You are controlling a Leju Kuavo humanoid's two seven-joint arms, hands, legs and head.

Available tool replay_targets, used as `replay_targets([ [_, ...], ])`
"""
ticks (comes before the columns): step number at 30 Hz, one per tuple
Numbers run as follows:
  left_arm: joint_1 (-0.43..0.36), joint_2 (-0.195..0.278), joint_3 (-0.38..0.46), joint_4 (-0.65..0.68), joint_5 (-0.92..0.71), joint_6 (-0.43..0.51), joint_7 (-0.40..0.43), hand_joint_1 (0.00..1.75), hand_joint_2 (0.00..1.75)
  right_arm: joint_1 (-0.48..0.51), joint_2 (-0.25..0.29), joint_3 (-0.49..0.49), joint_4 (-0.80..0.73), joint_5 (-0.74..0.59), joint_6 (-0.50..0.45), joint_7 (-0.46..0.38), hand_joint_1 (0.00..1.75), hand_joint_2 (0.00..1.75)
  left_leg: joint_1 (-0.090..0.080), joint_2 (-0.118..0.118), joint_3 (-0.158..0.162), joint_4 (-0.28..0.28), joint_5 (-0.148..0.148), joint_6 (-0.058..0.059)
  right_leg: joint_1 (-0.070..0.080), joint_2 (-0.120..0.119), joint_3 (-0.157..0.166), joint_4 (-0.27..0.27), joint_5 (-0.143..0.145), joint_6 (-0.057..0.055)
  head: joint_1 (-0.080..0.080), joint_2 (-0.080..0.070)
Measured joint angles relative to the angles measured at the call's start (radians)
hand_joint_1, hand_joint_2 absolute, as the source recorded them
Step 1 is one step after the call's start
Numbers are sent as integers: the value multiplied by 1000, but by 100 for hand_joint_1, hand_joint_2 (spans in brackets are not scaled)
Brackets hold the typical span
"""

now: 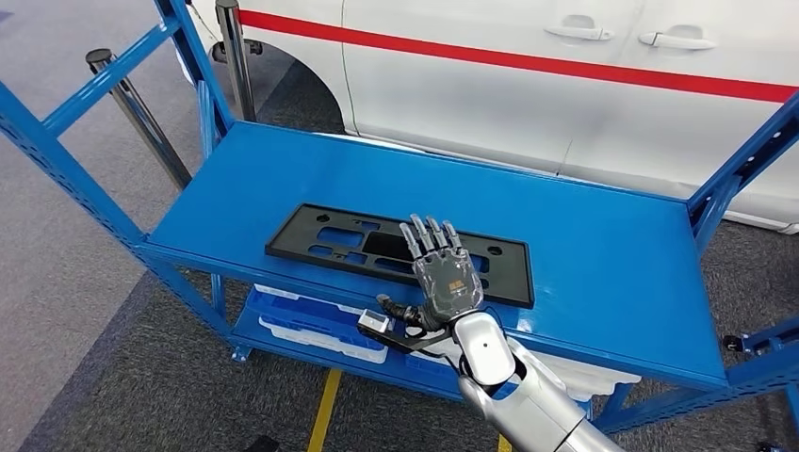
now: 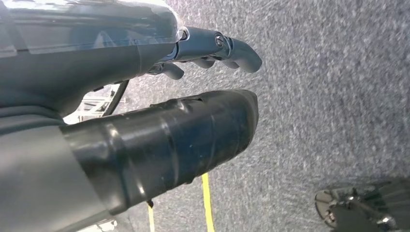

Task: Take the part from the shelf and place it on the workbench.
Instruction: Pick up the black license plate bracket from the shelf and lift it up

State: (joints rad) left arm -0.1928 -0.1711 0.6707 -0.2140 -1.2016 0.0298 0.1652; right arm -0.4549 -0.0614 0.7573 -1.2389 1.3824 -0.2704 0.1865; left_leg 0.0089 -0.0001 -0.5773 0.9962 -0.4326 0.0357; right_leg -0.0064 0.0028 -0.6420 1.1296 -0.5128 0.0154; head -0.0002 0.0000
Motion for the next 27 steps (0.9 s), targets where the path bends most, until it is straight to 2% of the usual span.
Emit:
replay_targets([
  [2,-1,0,0,0,0,0,0,0,0,0,0,0,7,-47,23,-17,0,0,0,0,-1,0,0,3,-2,0,-63,131,-58,7,0,0],
  [3,-1,0,0,0,1,0,0,0,0,0,0,1,12,-77,35,-28,0,0,-1,0,-1,1,-1,3,-4,0,-85,173,-67,9,0,0],
  [4,0,0,0,0,1,0,1,0,0,0,0,1,16,-109,45,-40,0,0,-1,-1,-1,2,-1,3,-6,-1,-89,180,-57,11,0,0],
  [5,1,0,0,0,2,0,1,0,0,-2,1,2,19,-137,53,-50,0,0,0,-1,0,4,-3,1,-8,-1,-73,143,-27,11,0,0],
  [6,1,-1,0,0,3,0,1,0,0,-5,2,2,20,-160,59,-59,0,0,0,-2,1,8,-5,-2,-9,-2,-40,75,13,11,0,0],
  [7,1,-2,0,0,3,0,1,0,0,-10,3,2,21,-179,64,-67,0,0,-1,-3,-1,13,-9,-6,-9,-3,-6,6,40,8,0,0],
  [8,0,-2,0,0,3,0,1,0,0,-16,5,3,22,-192,68,-73,0,0,-2,-3,-3,19,-13,-10,-8,-3,21,-50,58,4,0,0],
  [9,0,-2,0,0,3,0,1,0,0,-20,6,4,22,-203,72,-77,0,0,-4,-3,-5,23,-15,-15,-7,-2,34,-79,63,-1,0,0],
  [12,0,-2,0,0,4,0,0,0,0,-30,9,5,26,-230,86,-85,0,0,-4,-3,-9,26,-18,-29,-5,-1,35,-91,62,-18,0,0],
  [14,0,-2,0,0,6,0,0,0,0,-40,14,7,30,-251,94,-88,0,0,-2,-3,-25,63,-46,-40,-9,-2,37,-96,65,-31,0,0],
  [15,-1,-2,0,0,6,0,-1,0,0,-45,17,8,32,-261,96,-88,0,0,0,-3,-46,111,-74,-45,-11,-3,38,-97,66,-35,-1,0],
  [17,0,-2,0,0,7,0,-1,0,0,-51,21,13,38,-277,102,-89,0,0,2,-3,-109,244,-134,-52,-10,-3,38,-97,66,-38,-1,0],
  [18,1,-2,0,0,7,0,-1,0,0,-52,22,16,42,-283,105,-90,0,0,3,-3,-135,295,-148,-54,-9,-4,38,-97,65,-38,-1,0],
  [19,1,-2,0,0,7,0,-1,0,0,-52,22,18,46,-289,107,-90,0,0,3,-3,-145,311,-142,-54,-8,-3,38,-97,65,-38,-1,0],
  [20,2,-1,0,0,7,0,-1,0,0,-53,23,20,49,-292,108,-91,0,0,3,-2,-136,287,-117,-52,-8,-3,40,-97,65,-38,-1,0],
  [22,1,-1,0,0,7,0,0,0,0,-57,26,22,54,-295,108,-91,0,0,2,-3,-75,150,-44,-45,-8,-1,44,-97,63,-35,0,0],
  [23,0,-1,0,0,7,0,-1,0,0,-59,28,22,55,-295,108,-91,0,0,1,-3,-44,85,-20,-40,-6,0,44,-96,62,-32,0,0],
  [24,-1,-1,0,0,7,1,-1,0,0,-62,29,22,56,-295,108,-91,0,0,-2,-4,-25,43,-8,-36,-5,0,44,-96,62,-28,0,0],
  [25,-2,-1,0,0,7,1,-1,0,0,-64,30,22,58,-295,108,-92,0,0,-4,-4,-17,25,-8,-33,-4,0,44,-97,62,-23,0,0],
  [27,-1,-1,0,0,8,1,-1,0,0,-66,30,22,59,-295,108,-93,0,0,-4,-6,-15,19,-5,-23,-3,-1,44,-100,62,-11,0,0],
])
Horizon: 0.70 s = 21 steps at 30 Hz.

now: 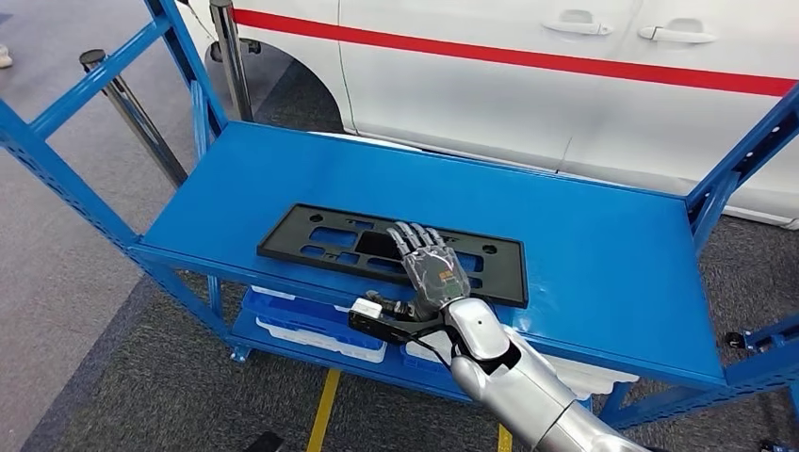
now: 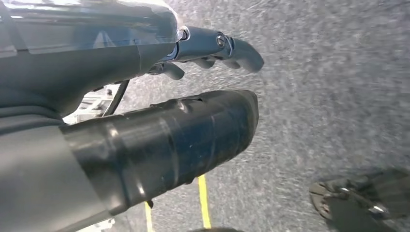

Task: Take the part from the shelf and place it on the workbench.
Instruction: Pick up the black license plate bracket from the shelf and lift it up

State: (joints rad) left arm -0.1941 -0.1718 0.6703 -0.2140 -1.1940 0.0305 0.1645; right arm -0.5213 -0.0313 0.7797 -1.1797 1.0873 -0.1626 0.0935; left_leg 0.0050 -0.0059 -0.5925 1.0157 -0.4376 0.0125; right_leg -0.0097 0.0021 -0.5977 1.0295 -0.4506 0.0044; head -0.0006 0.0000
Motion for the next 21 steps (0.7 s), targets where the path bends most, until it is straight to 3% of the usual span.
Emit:
replay_targets([
  [2,0,0,0,0,0,0,0,0,0,-3,0,0,1,0,0,-1,0,0,4,1,5,-11,7,13,0,0,-11,27,-22,10,0,0],
  [3,-1,0,0,0,0,0,0,0,0,-5,0,0,2,0,0,-2,0,0,6,1,7,-16,10,19,0,0,-30,69,-48,13,0,0],
  [5,-1,0,0,0,0,0,0,0,0,-6,0,0,6,-1,0,-2,0,0,4,2,6,-17,10,24,-2,0,-92,203,-112,16,1,0],
  [6,-1,0,0,0,0,0,0,0,0,-5,0,0,9,-1,0,-3,0,0,3,2,5,-16,10,24,-2,0,-120,260,-130,17,1,0],
  [7,1,0,0,0,0,0,0,0,0,-4,0,0,11,-1,0,-3,0,0,3,2,5,-15,9,25,-3,0,-134,286,-130,17,1,0],
  [8,1,0,0,0,0,0,0,0,0,-4,0,0,13,-1,0,-3,0,0,2,1,5,-13,8,25,-3,-1,-129,272,-110,17,1,0],
  [11,1,-2,0,0,0,0,0,0,0,-9,0,1,16,-4,3,-4,0,0,1,0,3,0,1,18,0,-1,-38,78,-16,7,0,0],
  [13,0,-3,0,0,1,1,0,0,0,-14,0,2,18,-11,8,-5,0,0,-3,-1,-2,6,-2,10,3,-1,-7,10,-1,0,0,0],
  [17,-1,-4,0,0,3,2,-1,0,0,-22,2,7,27,-33,20,-8,0,175,-1,0,-11,26,-18,-11,1,1,-5,1,5,-19,0,0],
  [18,-1,-4,0,0,3,2,-1,0,0,-25,4,8,28,-38,21,-9,0,175,1,0,-26,61,-41,-17,-2,0,-4,-2,7,-24,0,0],
  [21,-1,-4,0,0,5,2,-2,0,0,-30,8,14,36,-46,27,-12,0,175,6,1,-112,249,-128,-31,-3,-2,-5,-3,7,-28,0,0],
])
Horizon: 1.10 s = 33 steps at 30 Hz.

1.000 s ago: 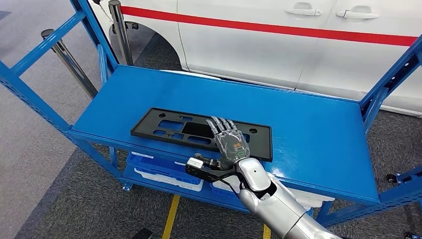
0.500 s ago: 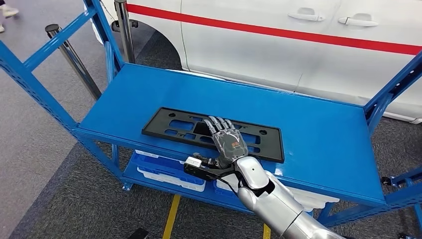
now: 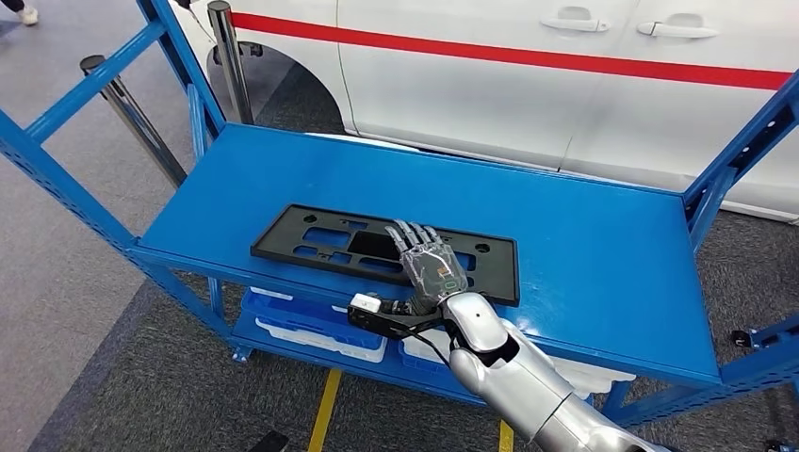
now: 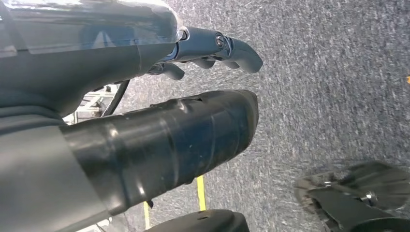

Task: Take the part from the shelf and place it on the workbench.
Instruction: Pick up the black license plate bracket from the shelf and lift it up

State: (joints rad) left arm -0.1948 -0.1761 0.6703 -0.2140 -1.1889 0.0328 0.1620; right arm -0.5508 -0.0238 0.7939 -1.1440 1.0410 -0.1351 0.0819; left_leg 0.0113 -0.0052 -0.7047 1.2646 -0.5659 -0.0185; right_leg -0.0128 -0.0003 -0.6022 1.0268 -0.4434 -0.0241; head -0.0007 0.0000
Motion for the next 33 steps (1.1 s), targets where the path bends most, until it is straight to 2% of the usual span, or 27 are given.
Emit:
replay_targets([
  [1,1,0,0,0,1,0,0,0,0,0,0,2,3,-1,2,0,0,175,1,0,-18,37,-7,-2,0,0,0,0,0,0,0,0],
  [2,1,0,0,0,1,0,0,0,0,-1,0,4,6,0,3,0,0,175,1,0,-18,35,6,-3,0,0,0,1,0,0,0,0],
  [3,1,0,0,0,2,0,0,0,0,-2,0,6,9,1,4,0,0,175,1,0,1,-7,37,-2,0,0,1,2,-1,1,0,0],
  [4,0,0,0,0,2,0,0,0,0,-5,1,9,12,2,4,0,0,175,1,0,36,-79,75,1,0,1,2,2,-2,2,0,0],
  [6,-3,1,0,0,3,0,0,0,0,-12,1,16,16,4,4,1,0,175,-2,-1,97,-206,121,9,3,2,1,3,-3,8,0,0],
  [7,-4,1,0,0,4,0,0,0,0,-16,1,18,18,5,4,1,0,175,-5,-2,111,-237,127,14,5,2,0,3,-2,13,0,0],
  [10,-3,1,0,0,5,0,0,0,0,-23,2,23,25,8,5,2,0,175,-7,-3,112,-251,129,31,3,1,-4,3,-1,29,0,0],
  [11,-3,1,0,0,5,1,0,0,0,-26,2,25,28,8,6,2,0,175,-5,-3,113,-256,132,37,2,1,-9,14,-10,35,0,0],
  [13,-5,1,0,0,7,2,-1,0,0,-32,2,28,32,1,13,2,0,175,-2,-1,115,-262,137,47,1,1,-45,90,-57,43,1,0],
  [15,-6,1,0,0,9,2,-2,0,0,-34,1,30,39,-17,27,-2,0,175,-4,0,115,-262,136,53,0,1,-107,219,-114,48,1,0],
  [16,-5,1,0,0,10,2,-3,0,0,-34,1,32,43,-27,35,-4,0,175,-4,0,115,-261,136,55,0,1,-130,265,-124,49,1,0],
  [17,-5,1,0,0,10,2,-4,0,0,-34,0,33,48,-36,41,-8,0,175,-4,0,115,-259,135,55,-1,1,-138,278,-116,49,1,0],
  [18,-5,1,0,0,11,2,-4,0,0,-34,0,33,52,-43,45,-10,0,175,-4,0,115,-257,134,54,-1,1,-126,250,-90,49,1,0],
  [20,-5,1,0,0,11,2,-6,0,0,-39,-1,34,58,-54,50,-16,0,175,-5,-1,114,-250,129,49,-1,1,-66,124,-25,44,1,0],
  [22,-6,1,0,0,11,2,-6,0,0,-46,0,35,62,-71,63,-24,0,175,-9,-2,110,-241,123,41,1,1,-23,33,1,37,1,0],
  [25,-7,2,0,0,13,3,-6,0,0,-55,0,36,72,-112,95,-39,0,175,-9,-1,107,-239,120,26,3,3,-16,14,0,21,0,0],
  [27,-8,3,0,0,14,2,-6,0,0,-65,2,38,78,-132,110,-46,0,175,-6,-1,93,-205,95,15,-1,1,-13,9,4,9,0,0],
  [29,-9,5,0,0,16,2,-6,0,0,-73,4,42,84,-143,117,-49,0,175,-3,0,48,-102,37,6,-2,-1,-12,6,4,2,0,0],
  [31,-8,5,0,0,17,1,-6,0,0,-75,5,46,90,-146,118,-50,0,175,0,0,-4,11,-12,-1,-1,-3,-12,7,4,1,0,0],
  [32,-7,5,0,0,18,1,-6,0,0,-75,6,48,92,-146,118,-50,0,175,0,0,-20,43,-18,-2,-1,-3,-12,7,4,0,0,0],
  [33,-6,6,0,0,19,1,-6,0,0,-76,6,50,95,-147,118,-50,0,175,0,0,-23,49,-10,-3,-1,-3,-11,7,4,0,-1,0],
])
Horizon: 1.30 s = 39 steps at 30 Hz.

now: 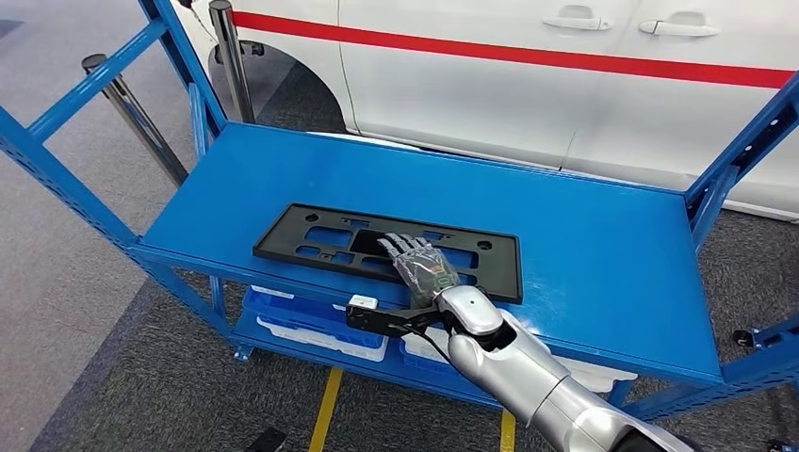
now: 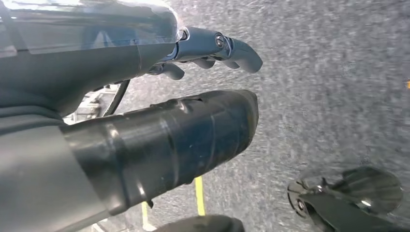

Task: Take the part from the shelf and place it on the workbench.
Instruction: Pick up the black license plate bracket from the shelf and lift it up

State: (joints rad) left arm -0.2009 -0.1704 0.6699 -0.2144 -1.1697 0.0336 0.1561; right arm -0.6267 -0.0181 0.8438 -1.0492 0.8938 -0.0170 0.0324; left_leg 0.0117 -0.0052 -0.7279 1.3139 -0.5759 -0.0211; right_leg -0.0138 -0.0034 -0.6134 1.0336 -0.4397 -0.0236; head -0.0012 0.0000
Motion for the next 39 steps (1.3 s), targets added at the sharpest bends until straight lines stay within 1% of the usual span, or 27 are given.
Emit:
replay_targets([
  [1,0,1,0,0,1,0,0,0,0,-1,0,2,2,-1,0,0,0,175,0,0,11,-24,23,0,0,1,1,0,0,0,0,0],
  [3,-1,2,0,0,1,1,0,0,0,-6,0,4,7,-5,3,0,0,175,1,0,78,-162,93,5,0,2,4,1,-1,2,0,0],
  [4,-2,3,0,0,2,1,0,0,0,-9,0,5,10,-8,5,0,0,175,-1,0,110,-228,116,9,1,3,4,1,-1,5,0,0],
  [5,-3,3,0,0,2,1,0,0,0,-12,1,6,13,-10,7,0,0,175,-3,0,131,-273,129,14,3,4,3,2,-1,10,0,0],
  [8,-5,3,0,0,2,1,0,0,0,-17,1,10,22,-16,12,0,0,175,-5,-1,138,-295,133,30,6,5,1,-2,3,27,0,0],
  [9,-5,3,0,0,2,1,0,0,0,-18,1,12,24,-16,13,0,0,175,-4,-1,139,-299,137,37,5,5,0,1,0,32,0,0],
  [10,-5,3,0,0,2,1,0,0,0,-20,1,13,26,-16,13,0,0,175,-2,0,140,-304,140,44,5,5,-8,19,-14,37,1,0],
  [11,-6,3,0,0,2,1,0,0,0,-22,1,14,28,-16,13,0,0,175,0,0,141,-308,143,50,4,4,-26,58,-39,41,1,0],
  [13,-7,3,0,0,2,1,0,0,0,-24,0,16,33,-16,13,0,0,175,-1,1,140,-308,145,56,2,4,-86,191,-106,45,1,0],
  [14,-7,3,0,0,2,1,0,0,0,-23,0,18,35,-16,14,0,0,175,-2,1,139,-308,145,57,2,4,-116,253,-128,46,1,0],
  [15,-6,3,0,0,2,0,0,0,0,-22,0,20,38,-16,14,0,0,175,-2,1,139,-307,144,57,1,4,-133,288,-132,47,1,0],
  [16,-6,3,0,0,2,0,0,0,0,-22,0,22,40,-16,14,0,0,175,-2,1,139,-306,143,56,1,4,-131,281,-116,46,1,0],
  [17,-6,3,0,0,2,0,0,0,0,-23,0,23,41,-16,14,0,0,175,-2,0,140,-303,142,55,1,4,-107,231,-82,44,1,0],
  [19,-7,2,0,0,2,0,0,0,0,-28,0,26,42,-16,14,0,0,175,-4,-1,138,-295,136,48,3,4,-38,86,-21,37,1,0],
  [20,-7,2,0,0,2,0,0,0,0,-30,0,27,43,-16,14,0,5,175,-6,-1,136,-291,134,44,4,4,-14,35,-6,33,1,0],
  [21,-8,2,0,0,2,0,0,0,0,-32,0,28,43,-16,14,0,48,175,-8,-1,135,-289,132,40,6,4,-4,11,-4,30,1,0],
  [23,-8,2,0,0,2,0,0,0,0,-33,1,30,44,-17,14,0,135,175,-8,-1,134,-290,132,30,8,5,-3,7,-4,21,1,0],
  [24,-8,2,0,0,2,0,0,0,0,-32,1,32,45,-18,14,-1,173,175,-7,-1,133,-287,129,25,7,5,-2,5,-2,16,1,0],
  [26,-9,2,0,0,1,1,0,0,0,-31,4,37,46,-19,14,-2,175,175,-5,-1,113,-241,96,14,1,3,1,-1,2,5,0,0],
  [29,-7,1,0,0,0,1,0,0,0,-24,5,44,48,-21,14,-5,175,175,0,0,26,-55,7,1,1,0,-1,-2,2,-1,0,0],
  [30,-6,1,0,0,0,1,0,0,0,-22,5,46,49,-21,14,-6,175,175,1,0,7,-15,-2,-1,1,0,-1,-2,2,-1,0,0],
  [31,-4,1,0,0,-1,1,0,0,0,-20,5,48,50,-21,14,-6,175,175,1,0,5,-12,9,-2,1,1,0,-2,2,-1,0,0],
  [32,-4,1,0,0,-1,1,1,0,0,-20,6,50,50,-21,14,-6,175,175,1,0,25,-52,38,0,1,2,1,-2,2,-1,0,0],
  [33,-3,1,0,0,-1,0,1,0,0,-20,7,51,50,-22,13,-6,175,175,1,0,61,-123,75,3,1,3,2,-1,2,-1,0,0],
  [35,-5,1,0,0,-1,-1,3,0,0,-23,9,52,50,-23,12,-6,175,175,-2,1,126,-254,119,12,3,6,3,0,3,5,1,0],
  [36,-6,1,0,0,-1,-1,3,0,0,-26,10,52,50,-23,12,-6,175,175,-4,1,141,-286,126,17,5,7,3,0,3,10,1,0],
  [39,-6,1,0,0,-1,-1,4,0,0,-36,10,52,51,-23,11,-4,175,175,-5,1,146,-300,132,35,6,9,2,-3,7,29,1,0],
])
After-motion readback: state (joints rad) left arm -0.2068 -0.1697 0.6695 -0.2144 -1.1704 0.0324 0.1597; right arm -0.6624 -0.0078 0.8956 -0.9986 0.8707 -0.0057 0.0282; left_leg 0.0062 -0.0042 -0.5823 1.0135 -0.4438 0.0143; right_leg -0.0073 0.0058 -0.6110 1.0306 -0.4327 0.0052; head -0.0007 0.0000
